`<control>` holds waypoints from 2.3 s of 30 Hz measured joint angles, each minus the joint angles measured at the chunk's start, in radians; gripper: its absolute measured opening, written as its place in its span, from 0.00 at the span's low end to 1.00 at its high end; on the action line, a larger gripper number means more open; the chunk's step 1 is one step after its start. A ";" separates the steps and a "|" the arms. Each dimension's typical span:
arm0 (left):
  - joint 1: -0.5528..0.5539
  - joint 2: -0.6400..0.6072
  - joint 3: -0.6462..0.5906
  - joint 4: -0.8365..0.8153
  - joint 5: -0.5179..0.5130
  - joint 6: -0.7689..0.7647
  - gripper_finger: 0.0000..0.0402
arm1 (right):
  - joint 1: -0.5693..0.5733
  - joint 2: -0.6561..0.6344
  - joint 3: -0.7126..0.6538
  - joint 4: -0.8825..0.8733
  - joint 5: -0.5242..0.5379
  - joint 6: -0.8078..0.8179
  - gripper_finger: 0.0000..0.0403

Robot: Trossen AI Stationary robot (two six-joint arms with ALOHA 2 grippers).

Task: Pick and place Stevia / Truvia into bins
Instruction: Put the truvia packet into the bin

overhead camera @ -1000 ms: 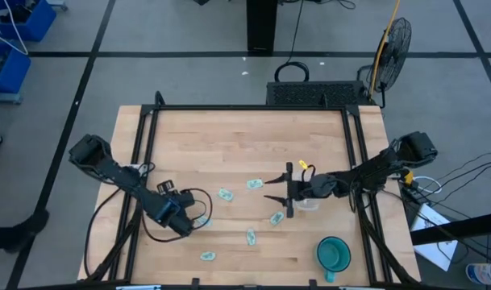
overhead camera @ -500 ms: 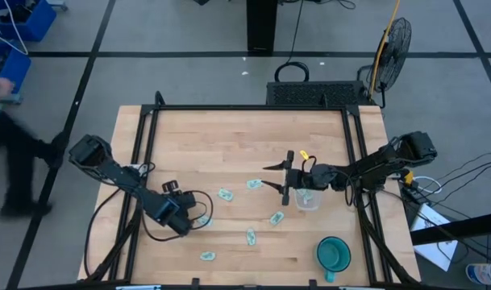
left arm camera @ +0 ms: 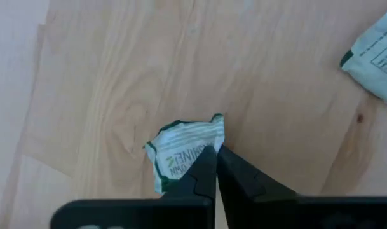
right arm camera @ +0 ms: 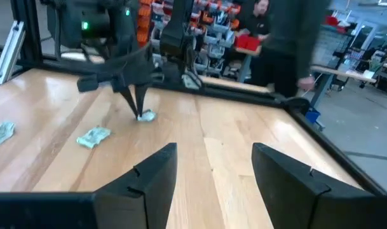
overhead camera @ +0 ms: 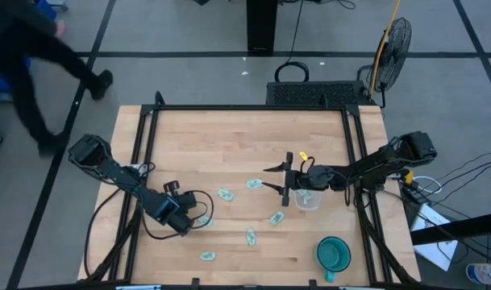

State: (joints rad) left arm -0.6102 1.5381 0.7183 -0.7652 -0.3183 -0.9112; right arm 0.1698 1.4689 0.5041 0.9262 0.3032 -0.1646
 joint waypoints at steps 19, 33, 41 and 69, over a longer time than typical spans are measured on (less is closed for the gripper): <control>0.204 -0.003 0.327 0.195 -0.043 0.649 0.02 | 0.074 0.329 0.227 0.000 -0.202 -0.286 0.49; 0.258 -0.003 0.367 0.331 0.152 0.863 0.03 | 0.146 0.446 0.395 0.008 -0.016 -0.480 0.49; 0.260 -0.003 0.367 0.381 0.162 0.905 0.01 | 0.146 0.448 0.403 0.003 -0.019 -0.463 0.49; 0.276 -0.003 0.368 0.419 0.103 0.903 0.27 | 0.144 0.448 0.402 0.004 0.003 -0.438 0.03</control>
State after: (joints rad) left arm -0.3340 1.5349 1.0859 -0.3466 -0.2150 -0.0078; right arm 0.3139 1.9171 0.9066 0.9297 0.3067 -0.6029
